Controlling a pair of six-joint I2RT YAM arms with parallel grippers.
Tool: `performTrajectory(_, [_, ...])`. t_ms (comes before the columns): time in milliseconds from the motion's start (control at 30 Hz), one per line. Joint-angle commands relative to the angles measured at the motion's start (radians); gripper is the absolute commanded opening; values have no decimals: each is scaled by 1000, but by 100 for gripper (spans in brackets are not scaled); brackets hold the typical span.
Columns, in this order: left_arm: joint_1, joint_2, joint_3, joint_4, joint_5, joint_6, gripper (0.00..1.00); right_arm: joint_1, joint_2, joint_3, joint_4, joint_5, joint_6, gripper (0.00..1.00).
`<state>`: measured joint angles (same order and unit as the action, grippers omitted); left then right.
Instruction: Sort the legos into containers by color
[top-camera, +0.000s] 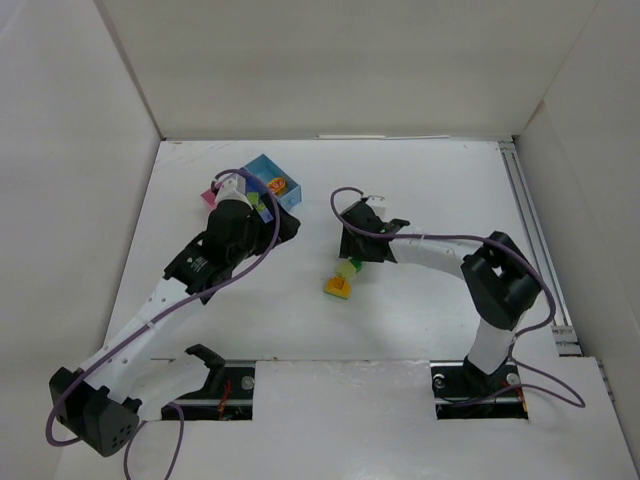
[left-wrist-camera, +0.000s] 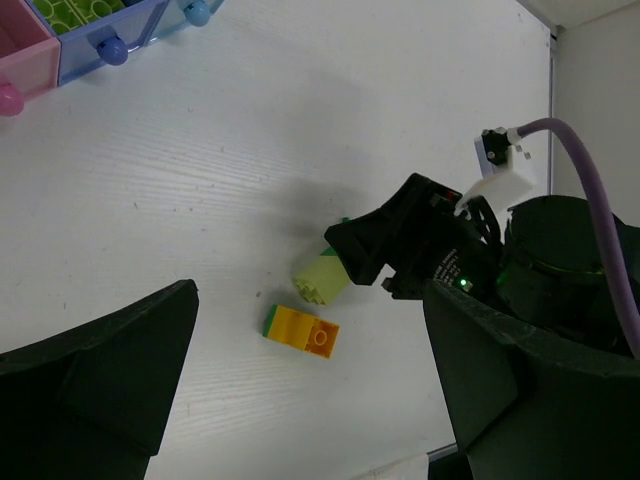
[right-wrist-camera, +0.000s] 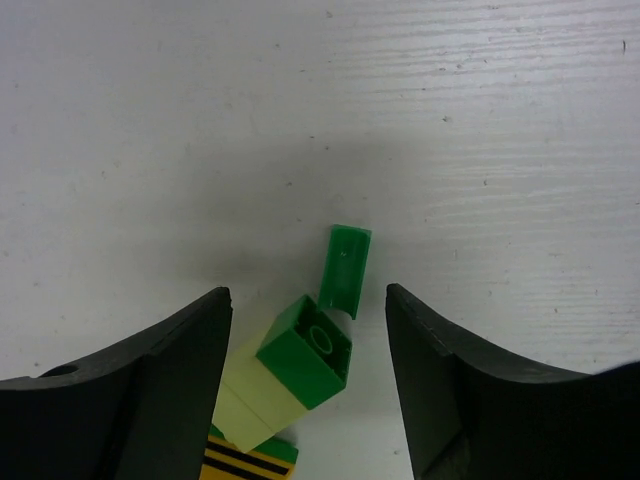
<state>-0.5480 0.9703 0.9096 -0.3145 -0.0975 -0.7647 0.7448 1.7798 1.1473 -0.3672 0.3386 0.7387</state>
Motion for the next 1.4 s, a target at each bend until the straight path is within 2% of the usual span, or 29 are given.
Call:
performTrajectory(0, [-3, -39, -32, -17, 8, -16, 94, 2, 15, 37, -18, 42, 16, 67])
performTrajectory(100, [-3, -64, -43, -8, 19, -25, 94, 2, 39, 46, -18, 42, 16, 58])
performTrajectory(400, [-3, -93, -43, -8, 19, -44, 94, 2, 90, 69, -29, 62, 13, 57])
performTrajectory(500, [-3, -102, -52, -17, 19, -44, 94, 2, 99, 69, -19, 62, 4, 48])
performTrajectory(533, [-3, -102, -52, -17, 19, -44, 94, 2, 99, 60, -19, 62, 4, 48])
performTrajectory(633, [-3, -102, -52, -17, 19, -44, 94, 2, 99, 60, -19, 62, 4, 36])
performTrajectory(767, [-3, -102, -52, -17, 19, -44, 94, 2, 99, 60, -19, 74, -18, 33])
performTrajectory(800, [-3, -93, -52, -8, 19, -44, 94, 2, 89, 60, -10, 83, -44, 29])
performTrajectory(900, [-3, -81, -34, 3, 19, -33, 94, 2, 52, 49, 20, 105, -97, 25])
performTrajectory(1033, [-3, -52, -34, 35, 30, -15, 95, 2, -77, -30, 190, 92, -279, 24])
performTrajectory(1100, [-3, -41, -34, 46, 39, -4, 96, 2, -120, -60, 237, 68, -323, 16])
performTrajectory(1133, [-3, -29, -25, 57, 51, -4, 96, 2, -137, -72, 253, 68, -344, 16])
performTrajectory(1300, [-3, 1, -5, 78, 105, 25, 98, 2, -247, -139, 368, -33, -498, 16])
performTrajectory(1367, [-3, 10, 6, 93, 137, 47, 100, 2, -295, -197, 428, -149, -562, 16])
